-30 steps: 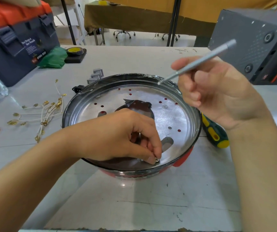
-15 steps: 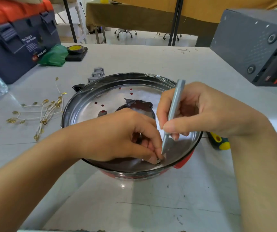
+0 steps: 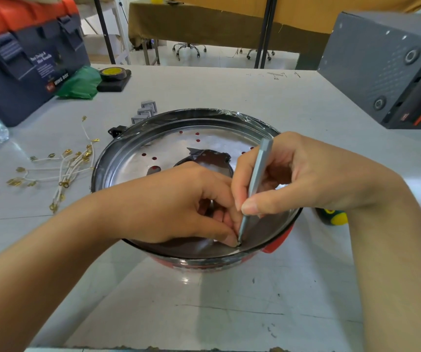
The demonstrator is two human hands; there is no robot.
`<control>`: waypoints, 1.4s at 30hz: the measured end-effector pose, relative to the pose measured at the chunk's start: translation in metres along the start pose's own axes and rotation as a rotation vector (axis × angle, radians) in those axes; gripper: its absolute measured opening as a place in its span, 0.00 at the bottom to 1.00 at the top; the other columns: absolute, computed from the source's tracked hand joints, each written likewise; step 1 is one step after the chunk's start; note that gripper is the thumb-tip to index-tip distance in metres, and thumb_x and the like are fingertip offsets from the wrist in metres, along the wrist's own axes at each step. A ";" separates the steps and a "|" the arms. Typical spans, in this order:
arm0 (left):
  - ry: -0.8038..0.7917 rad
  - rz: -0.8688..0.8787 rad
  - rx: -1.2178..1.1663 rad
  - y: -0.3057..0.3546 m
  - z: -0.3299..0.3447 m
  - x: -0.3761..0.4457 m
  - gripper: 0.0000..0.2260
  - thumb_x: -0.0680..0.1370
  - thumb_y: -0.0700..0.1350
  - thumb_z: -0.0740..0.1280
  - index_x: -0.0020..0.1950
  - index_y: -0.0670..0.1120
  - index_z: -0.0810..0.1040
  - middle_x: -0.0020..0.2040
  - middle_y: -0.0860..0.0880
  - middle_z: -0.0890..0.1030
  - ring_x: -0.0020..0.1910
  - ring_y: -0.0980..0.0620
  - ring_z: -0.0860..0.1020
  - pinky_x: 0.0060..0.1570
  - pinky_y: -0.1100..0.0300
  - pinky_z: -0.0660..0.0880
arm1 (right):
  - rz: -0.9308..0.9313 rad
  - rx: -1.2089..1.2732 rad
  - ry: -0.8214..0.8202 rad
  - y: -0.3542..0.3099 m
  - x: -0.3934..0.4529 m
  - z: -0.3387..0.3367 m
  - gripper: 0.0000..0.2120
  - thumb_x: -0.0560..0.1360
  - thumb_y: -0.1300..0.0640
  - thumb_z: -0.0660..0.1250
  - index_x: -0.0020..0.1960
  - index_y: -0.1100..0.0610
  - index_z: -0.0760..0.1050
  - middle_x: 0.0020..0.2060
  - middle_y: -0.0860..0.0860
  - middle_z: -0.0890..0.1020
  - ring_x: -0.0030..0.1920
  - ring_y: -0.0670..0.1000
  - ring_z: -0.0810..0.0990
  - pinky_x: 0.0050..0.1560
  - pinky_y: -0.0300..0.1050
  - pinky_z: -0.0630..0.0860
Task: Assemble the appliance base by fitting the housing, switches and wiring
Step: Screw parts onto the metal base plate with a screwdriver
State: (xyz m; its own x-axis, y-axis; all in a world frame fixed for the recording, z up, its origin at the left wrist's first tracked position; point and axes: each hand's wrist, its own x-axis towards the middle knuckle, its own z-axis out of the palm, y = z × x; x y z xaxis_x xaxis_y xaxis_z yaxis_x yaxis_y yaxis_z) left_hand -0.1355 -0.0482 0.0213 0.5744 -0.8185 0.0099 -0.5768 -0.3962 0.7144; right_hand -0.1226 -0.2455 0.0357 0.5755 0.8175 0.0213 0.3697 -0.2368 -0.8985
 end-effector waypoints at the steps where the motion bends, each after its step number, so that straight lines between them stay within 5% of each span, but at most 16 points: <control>1: 0.002 0.000 0.003 0.000 0.000 0.000 0.05 0.70 0.41 0.75 0.40 0.50 0.82 0.33 0.58 0.75 0.34 0.58 0.74 0.39 0.67 0.69 | 0.002 0.000 -0.002 0.000 0.000 0.000 0.03 0.71 0.65 0.70 0.39 0.59 0.79 0.34 0.50 0.82 0.34 0.41 0.77 0.39 0.30 0.72; 12: 0.002 -0.009 -0.006 0.001 0.001 0.000 0.05 0.70 0.42 0.75 0.39 0.51 0.81 0.33 0.59 0.75 0.35 0.57 0.74 0.39 0.68 0.69 | 0.036 -0.079 -0.039 -0.004 -0.003 -0.001 0.03 0.72 0.64 0.69 0.41 0.58 0.79 0.35 0.46 0.80 0.35 0.40 0.76 0.41 0.28 0.70; 23: 0.005 -0.018 0.036 0.002 0.001 0.001 0.08 0.70 0.43 0.75 0.38 0.54 0.79 0.33 0.59 0.76 0.35 0.58 0.74 0.39 0.70 0.67 | 0.100 -0.216 -0.075 -0.017 -0.007 -0.005 0.03 0.73 0.58 0.69 0.44 0.54 0.81 0.42 0.44 0.83 0.47 0.44 0.81 0.47 0.30 0.72; 34: -0.005 -0.063 0.040 0.007 0.001 0.000 0.05 0.71 0.43 0.74 0.39 0.52 0.82 0.32 0.61 0.76 0.33 0.61 0.74 0.38 0.72 0.67 | 0.083 -0.401 0.081 -0.036 -0.009 0.004 0.12 0.68 0.61 0.75 0.43 0.49 0.74 0.37 0.47 0.83 0.38 0.46 0.82 0.39 0.40 0.77; 37: -0.006 -0.074 0.092 0.007 -0.001 -0.004 0.03 0.72 0.43 0.73 0.41 0.51 0.83 0.36 0.59 0.78 0.37 0.57 0.76 0.40 0.65 0.71 | 0.093 -0.572 0.123 -0.041 -0.007 0.006 0.15 0.66 0.55 0.76 0.45 0.46 0.72 0.36 0.46 0.82 0.36 0.45 0.79 0.37 0.40 0.74; 42: 0.046 -0.048 0.226 0.006 -0.003 -0.018 0.08 0.74 0.48 0.68 0.51 0.56 0.83 0.48 0.56 0.80 0.47 0.55 0.77 0.47 0.56 0.73 | 0.194 -0.555 0.008 -0.053 -0.010 0.003 0.05 0.70 0.50 0.69 0.42 0.47 0.73 0.36 0.42 0.82 0.35 0.41 0.80 0.34 0.28 0.72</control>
State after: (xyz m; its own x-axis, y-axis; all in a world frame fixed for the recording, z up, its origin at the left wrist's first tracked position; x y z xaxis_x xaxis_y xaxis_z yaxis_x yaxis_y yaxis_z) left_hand -0.1478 -0.0346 0.0279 0.6267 -0.7791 0.0153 -0.6610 -0.5211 0.5400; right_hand -0.1504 -0.2397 0.0815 0.6755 0.7282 -0.1157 0.5822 -0.6231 -0.5223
